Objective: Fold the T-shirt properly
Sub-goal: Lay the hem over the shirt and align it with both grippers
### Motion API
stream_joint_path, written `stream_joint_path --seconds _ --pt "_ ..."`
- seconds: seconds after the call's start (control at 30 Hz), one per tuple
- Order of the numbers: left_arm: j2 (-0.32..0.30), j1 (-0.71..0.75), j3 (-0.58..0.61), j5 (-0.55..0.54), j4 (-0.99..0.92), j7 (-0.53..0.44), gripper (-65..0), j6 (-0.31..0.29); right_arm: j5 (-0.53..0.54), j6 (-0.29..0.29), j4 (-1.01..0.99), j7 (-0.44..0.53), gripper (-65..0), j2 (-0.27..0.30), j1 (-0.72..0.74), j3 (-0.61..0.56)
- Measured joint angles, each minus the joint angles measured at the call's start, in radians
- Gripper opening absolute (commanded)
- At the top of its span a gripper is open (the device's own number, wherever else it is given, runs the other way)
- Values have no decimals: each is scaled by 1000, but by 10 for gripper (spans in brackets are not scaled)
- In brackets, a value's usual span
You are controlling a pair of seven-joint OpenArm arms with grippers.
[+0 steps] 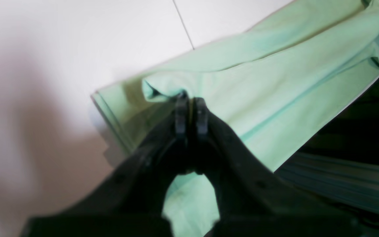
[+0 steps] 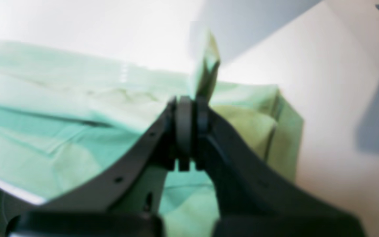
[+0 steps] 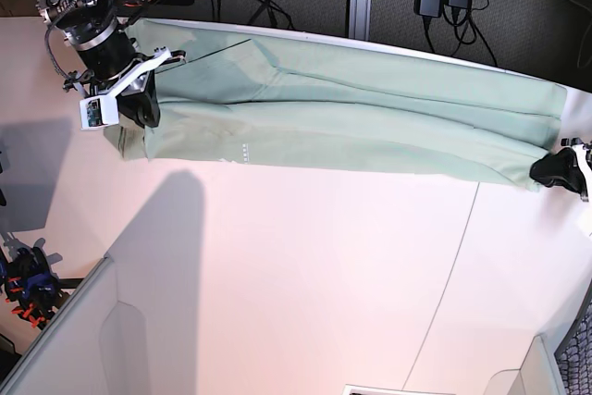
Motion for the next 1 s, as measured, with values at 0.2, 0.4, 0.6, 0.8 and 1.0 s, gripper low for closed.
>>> stream_joint_path --seconds 0.2,0.4,0.6,0.8,1.0 --pt "0 0 0 -10 0 28 -548 0 -7 0 0 -2 -650 -4 -25 0" --pt "0 0 0 29 0 15 -358 0 -34 0 -10 -2 -272 -4 -29 0" --pt "-24 0 0 128 0 -13 -273 0 -34 0 -10 -2 -273 -4 -24 0" --pt "-59 50 -3 101 0 -11 -269 0 -35 -1 -10 2 -273 -15 -23 0" --pt "-56 116 -2 153 -1 -15 -270 0 -34 0 -10 2 -273 -40 -23 0"
